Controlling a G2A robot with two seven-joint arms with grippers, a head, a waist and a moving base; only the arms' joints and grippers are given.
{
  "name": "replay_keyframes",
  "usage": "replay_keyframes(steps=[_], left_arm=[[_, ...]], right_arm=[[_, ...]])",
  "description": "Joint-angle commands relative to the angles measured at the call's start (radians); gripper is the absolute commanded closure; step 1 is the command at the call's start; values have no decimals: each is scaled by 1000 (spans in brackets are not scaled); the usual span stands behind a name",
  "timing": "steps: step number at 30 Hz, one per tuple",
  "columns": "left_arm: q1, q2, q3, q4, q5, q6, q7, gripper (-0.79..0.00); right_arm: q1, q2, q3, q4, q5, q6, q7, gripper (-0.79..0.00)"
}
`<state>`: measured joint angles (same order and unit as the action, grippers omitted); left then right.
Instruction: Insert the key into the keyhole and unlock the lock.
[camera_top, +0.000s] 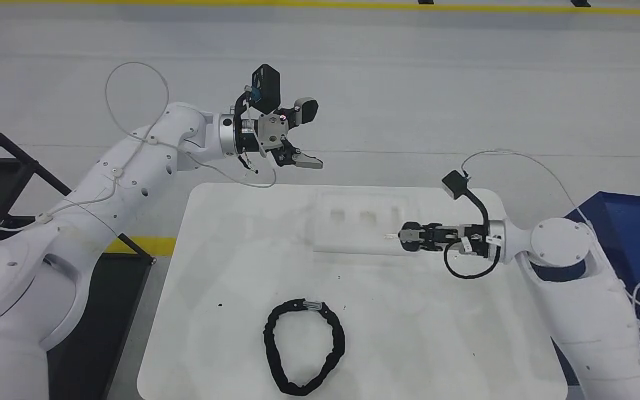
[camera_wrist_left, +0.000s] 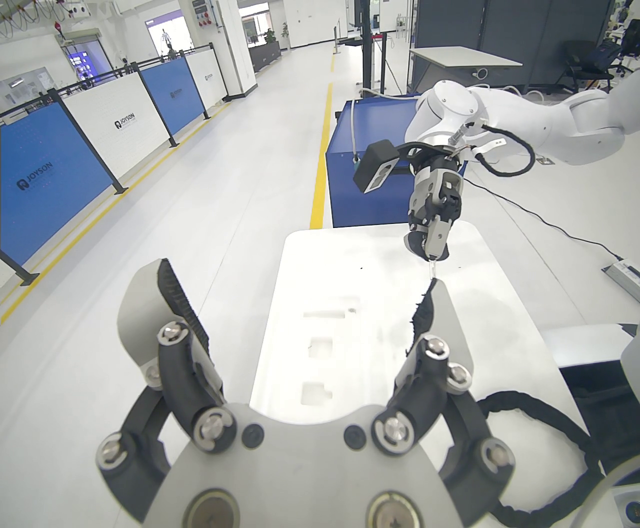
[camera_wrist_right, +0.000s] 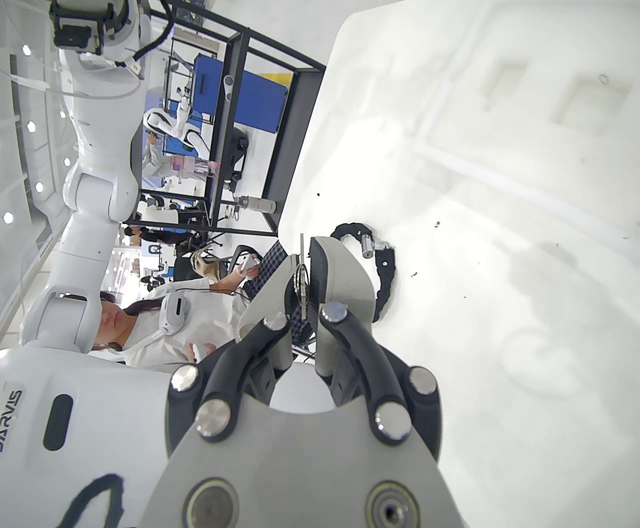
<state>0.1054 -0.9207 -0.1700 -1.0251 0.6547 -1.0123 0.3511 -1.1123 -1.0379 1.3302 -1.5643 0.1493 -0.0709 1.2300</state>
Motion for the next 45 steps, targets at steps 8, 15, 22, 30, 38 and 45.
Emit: replay_keyframes(steps=[8,15,22,30,38,45], left_arm=[[0,0,0,0,0,0,0,-785],[11,1,-5,1,3,36,-12,-785],[110,17,-36,28,-11,21,-48,-785],[252,55,-61,4,125,0,17,-785],[363,92,-60,-103,298,0,128,-785],[405,110,-9,-140,411,0,189,-785]], right_arm=[[-8,2,10,6,5,-5,-9,0],[-8,2,10,6,5,-5,-9,0],[-8,2,10,6,5,-5,-9,0],[-8,2,10,6,5,-5,-9,0],[-8,2,10,6,5,-5,-9,0],[-8,2,10,6,5,-5,-9,0]])
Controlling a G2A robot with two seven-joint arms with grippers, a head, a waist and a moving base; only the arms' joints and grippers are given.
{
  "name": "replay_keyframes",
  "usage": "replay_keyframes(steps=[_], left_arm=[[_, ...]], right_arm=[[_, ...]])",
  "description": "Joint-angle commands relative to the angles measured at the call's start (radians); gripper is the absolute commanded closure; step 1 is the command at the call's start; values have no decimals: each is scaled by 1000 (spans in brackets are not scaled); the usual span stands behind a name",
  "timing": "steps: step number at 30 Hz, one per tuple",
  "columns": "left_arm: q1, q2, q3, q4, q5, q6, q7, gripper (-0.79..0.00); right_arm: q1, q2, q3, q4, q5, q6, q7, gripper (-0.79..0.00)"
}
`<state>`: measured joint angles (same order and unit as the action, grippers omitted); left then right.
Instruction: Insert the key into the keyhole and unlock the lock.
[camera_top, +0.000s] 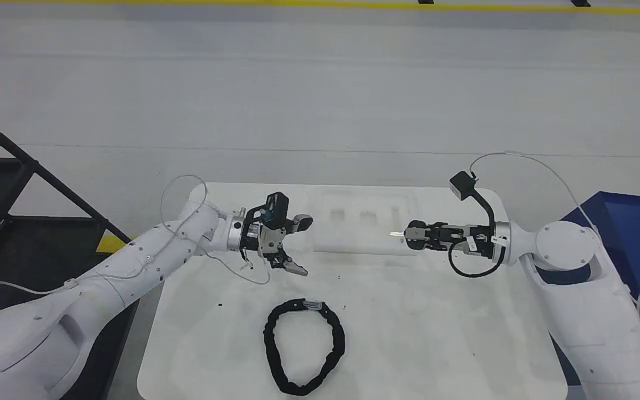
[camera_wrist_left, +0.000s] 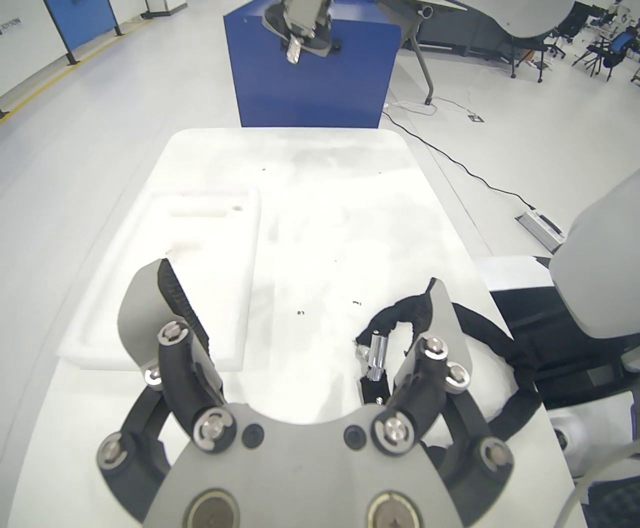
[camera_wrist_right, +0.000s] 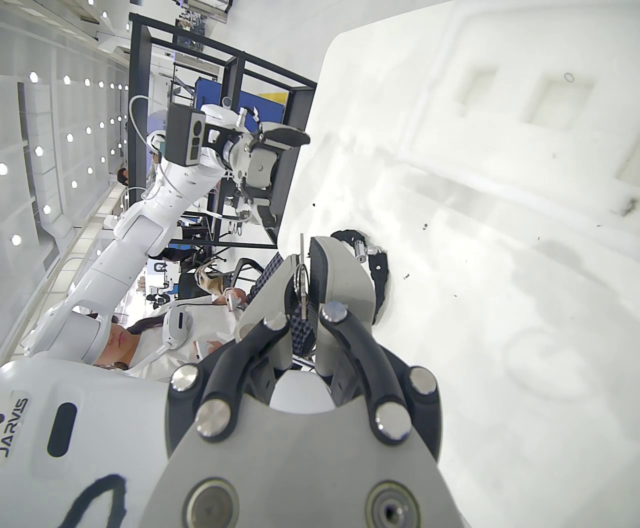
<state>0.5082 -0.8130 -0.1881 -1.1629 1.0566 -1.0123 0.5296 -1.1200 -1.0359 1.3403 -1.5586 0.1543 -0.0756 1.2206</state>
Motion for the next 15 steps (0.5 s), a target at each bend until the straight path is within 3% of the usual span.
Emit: replay_keyframes(steps=[1,7,15], left_arm=[[4,3,17,-4,16,0,16,-785],[58,7,18,-50,97,0,9,-785],[75,7,18,-60,103,0,-18,-785]], right_arm=[[0,0,0,0,0,0,0,0],[0,0,0,0,0,0,0,0],[0,0,0,0,0,0,0,0]])
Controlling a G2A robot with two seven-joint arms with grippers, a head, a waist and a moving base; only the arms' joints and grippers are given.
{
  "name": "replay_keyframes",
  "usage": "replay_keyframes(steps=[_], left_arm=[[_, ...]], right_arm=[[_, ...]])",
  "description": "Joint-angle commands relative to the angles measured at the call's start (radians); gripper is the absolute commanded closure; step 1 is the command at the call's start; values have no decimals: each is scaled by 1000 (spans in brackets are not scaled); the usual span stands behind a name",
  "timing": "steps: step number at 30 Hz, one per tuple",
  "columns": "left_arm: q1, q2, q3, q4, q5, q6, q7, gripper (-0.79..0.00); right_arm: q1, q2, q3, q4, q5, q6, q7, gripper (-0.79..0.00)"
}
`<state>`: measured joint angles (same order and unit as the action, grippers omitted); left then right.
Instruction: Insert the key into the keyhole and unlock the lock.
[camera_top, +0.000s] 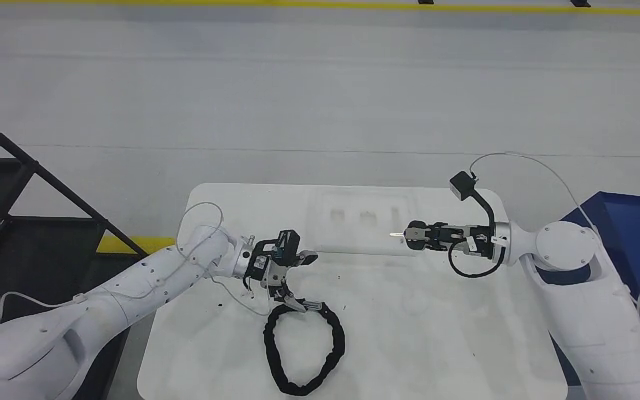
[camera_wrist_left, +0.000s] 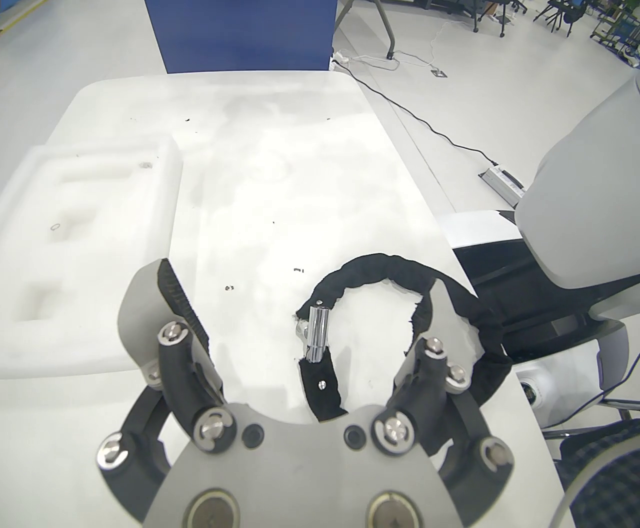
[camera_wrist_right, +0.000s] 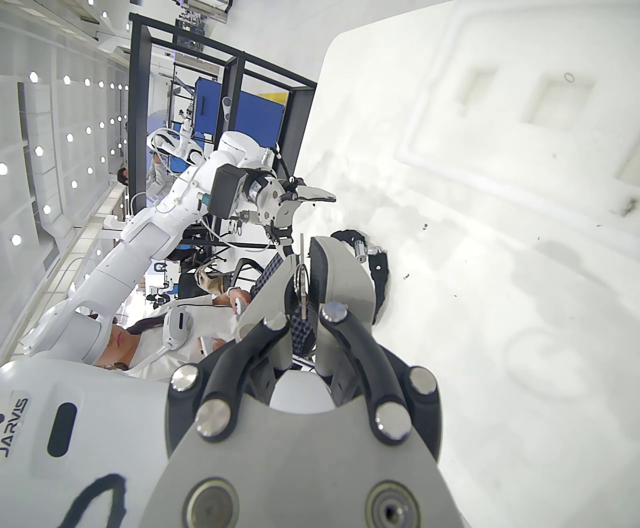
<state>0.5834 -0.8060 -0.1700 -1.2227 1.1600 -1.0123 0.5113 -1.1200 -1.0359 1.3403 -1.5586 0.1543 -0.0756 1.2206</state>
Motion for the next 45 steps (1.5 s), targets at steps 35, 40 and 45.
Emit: replay_keyframes(steps=[35,40,45], left_arm=[[138,-65,-1,166,337,179,185,-785],[146,-83,-8,189,380,211,222,-785],[152,-95,-18,192,406,226,220,-785]], right_arm=[[0,0,0,0,0,0,0,0],[0,0,0,0,0,0,0,0],[0,0,0,0,0,0,0,0]])
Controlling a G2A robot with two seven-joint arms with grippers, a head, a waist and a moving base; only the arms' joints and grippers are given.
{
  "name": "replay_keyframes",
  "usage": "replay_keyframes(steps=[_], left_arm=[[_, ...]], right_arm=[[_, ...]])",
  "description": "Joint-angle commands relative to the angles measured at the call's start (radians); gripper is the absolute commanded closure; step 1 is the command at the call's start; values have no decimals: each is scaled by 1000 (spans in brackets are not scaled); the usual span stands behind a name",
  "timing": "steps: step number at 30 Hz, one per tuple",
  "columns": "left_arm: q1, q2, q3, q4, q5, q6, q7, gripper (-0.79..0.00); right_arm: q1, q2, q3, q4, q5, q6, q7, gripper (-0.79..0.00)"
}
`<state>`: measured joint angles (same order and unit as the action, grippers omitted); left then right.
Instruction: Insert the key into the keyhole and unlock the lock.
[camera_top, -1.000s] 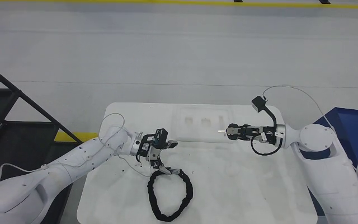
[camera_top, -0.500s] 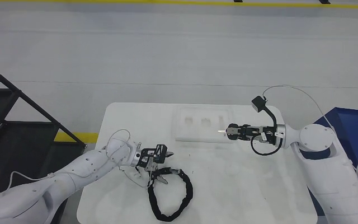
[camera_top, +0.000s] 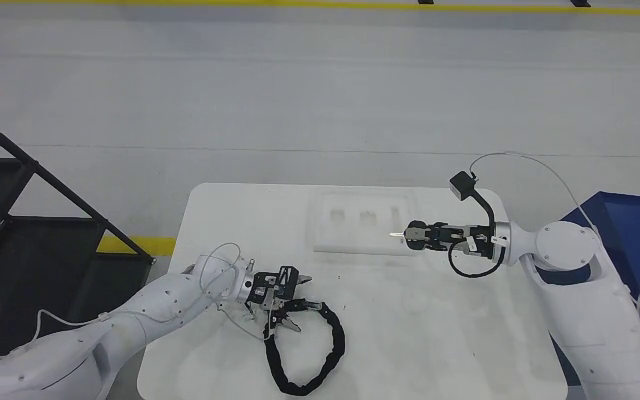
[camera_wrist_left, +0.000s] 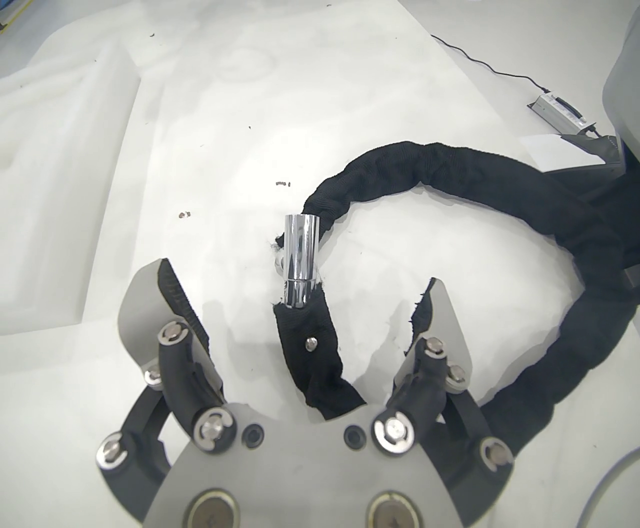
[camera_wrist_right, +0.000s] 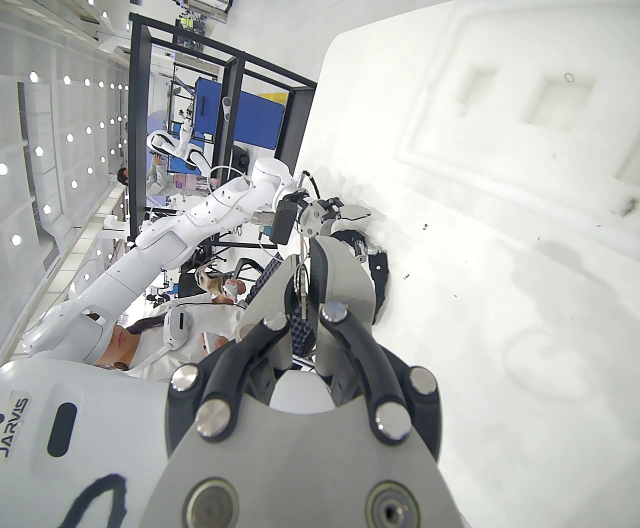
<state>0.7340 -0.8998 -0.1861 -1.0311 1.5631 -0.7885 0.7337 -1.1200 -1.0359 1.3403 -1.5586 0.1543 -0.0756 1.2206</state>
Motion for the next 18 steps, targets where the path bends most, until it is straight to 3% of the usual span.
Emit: replay_keyframes(steps=[1,3,5,9,12,18], left_arm=[[3,-4,-4,0,7,4,-5,-785],[7,-7,-9,0,13,6,-9,-727],[11,-9,-13,3,18,9,-15,-736],[19,-13,-26,5,26,23,-24,-646],[25,-14,-35,3,36,32,-29,-486],[36,-16,-51,-7,54,38,-53,-314]], right_arm=[[0,0,0,0,0,0,0,0],[0,0,0,0,0,0,0,0],[0,0,0,0,0,0,0,0],[0,0,0,0,0,0,0,0],[0,0,0,0,0,0,0,0],[0,0,0,0,0,0,0,0]])
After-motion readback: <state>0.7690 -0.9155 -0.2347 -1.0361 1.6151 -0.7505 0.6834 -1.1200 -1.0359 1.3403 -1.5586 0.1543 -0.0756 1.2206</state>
